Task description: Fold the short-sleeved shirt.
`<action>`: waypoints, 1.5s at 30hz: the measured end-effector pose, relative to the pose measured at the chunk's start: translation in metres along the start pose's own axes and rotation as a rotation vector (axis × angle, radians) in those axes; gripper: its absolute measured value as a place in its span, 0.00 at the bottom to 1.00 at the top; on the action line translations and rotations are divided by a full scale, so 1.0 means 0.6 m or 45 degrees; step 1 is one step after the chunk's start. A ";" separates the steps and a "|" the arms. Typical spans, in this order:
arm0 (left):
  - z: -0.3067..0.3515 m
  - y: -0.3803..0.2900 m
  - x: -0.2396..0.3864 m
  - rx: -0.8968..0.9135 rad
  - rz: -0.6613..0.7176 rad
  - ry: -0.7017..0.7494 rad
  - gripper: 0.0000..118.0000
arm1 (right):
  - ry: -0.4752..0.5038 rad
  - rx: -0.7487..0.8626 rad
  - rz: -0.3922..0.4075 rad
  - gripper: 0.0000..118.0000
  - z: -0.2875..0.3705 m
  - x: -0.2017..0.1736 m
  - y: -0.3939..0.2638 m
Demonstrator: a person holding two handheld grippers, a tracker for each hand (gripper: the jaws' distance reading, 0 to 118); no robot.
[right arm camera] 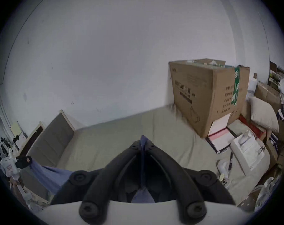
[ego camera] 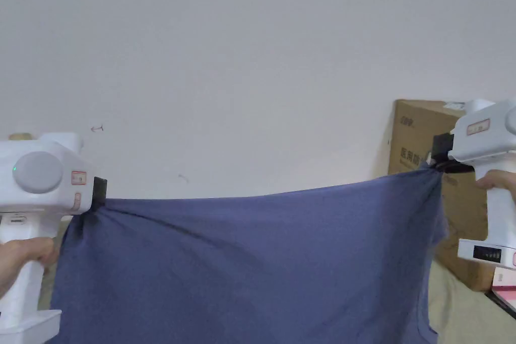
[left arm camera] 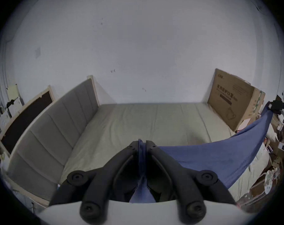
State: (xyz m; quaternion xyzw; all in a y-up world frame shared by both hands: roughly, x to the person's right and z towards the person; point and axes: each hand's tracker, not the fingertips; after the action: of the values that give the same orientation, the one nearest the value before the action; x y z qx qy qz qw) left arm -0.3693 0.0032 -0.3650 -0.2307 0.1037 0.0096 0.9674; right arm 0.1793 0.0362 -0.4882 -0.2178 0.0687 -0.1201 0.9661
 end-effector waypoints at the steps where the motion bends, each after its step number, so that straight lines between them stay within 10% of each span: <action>1: -0.001 0.022 -0.004 0.009 0.009 0.010 0.06 | -0.003 0.005 -0.021 0.02 -0.004 -0.008 0.017; 22: -0.085 0.456 -0.047 0.449 0.050 0.205 0.06 | 0.012 0.450 -0.003 0.02 -0.045 -0.211 0.385; 45: -0.639 -0.175 0.015 -0.387 0.010 0.231 0.06 | -0.273 -0.513 0.061 0.02 -0.613 -0.043 -0.219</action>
State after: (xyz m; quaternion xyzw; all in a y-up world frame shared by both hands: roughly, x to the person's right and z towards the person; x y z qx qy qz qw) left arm -0.4290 -0.2628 -0.6547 -0.3739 0.1889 0.0081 0.9080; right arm 0.0597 -0.2208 -0.7583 -0.4162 -0.0066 -0.0572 0.9075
